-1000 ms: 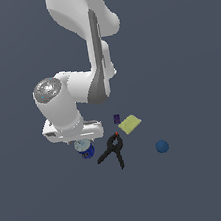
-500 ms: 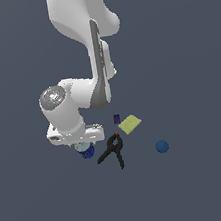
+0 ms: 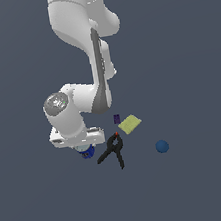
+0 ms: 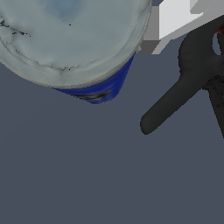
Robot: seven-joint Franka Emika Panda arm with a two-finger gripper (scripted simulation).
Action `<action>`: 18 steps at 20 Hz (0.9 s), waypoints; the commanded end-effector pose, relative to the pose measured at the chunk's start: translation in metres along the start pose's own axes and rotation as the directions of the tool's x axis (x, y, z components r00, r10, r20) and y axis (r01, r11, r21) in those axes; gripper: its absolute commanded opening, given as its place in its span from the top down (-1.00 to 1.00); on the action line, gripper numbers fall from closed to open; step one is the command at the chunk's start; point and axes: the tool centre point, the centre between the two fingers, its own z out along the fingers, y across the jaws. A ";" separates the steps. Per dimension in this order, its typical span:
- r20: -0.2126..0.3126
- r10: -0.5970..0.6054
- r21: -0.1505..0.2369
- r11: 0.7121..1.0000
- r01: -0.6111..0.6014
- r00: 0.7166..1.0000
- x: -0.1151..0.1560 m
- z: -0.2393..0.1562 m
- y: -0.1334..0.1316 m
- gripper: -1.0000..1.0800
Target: Pick up a designated object from a clutter of objects.
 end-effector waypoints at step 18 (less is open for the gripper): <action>0.000 0.000 0.000 1.000 0.000 1.000 -0.008 -0.020 -0.016 1.00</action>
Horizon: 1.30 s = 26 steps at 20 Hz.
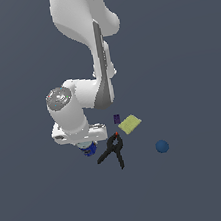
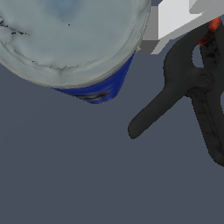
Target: Pick up a designated object from a clutter of objects.
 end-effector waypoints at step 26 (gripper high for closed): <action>-0.006 -0.001 -0.005 1.000 0.001 1.000 -0.080 -0.221 -0.173 1.00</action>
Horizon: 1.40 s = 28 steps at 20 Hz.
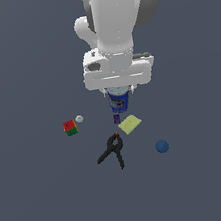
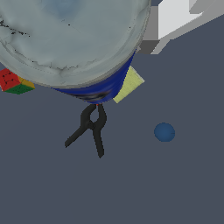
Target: Pick up a designated object from a clutter of objects.
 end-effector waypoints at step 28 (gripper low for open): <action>-0.003 0.000 0.004 1.000 0.000 1.000 -0.054 -0.181 -0.141 1.00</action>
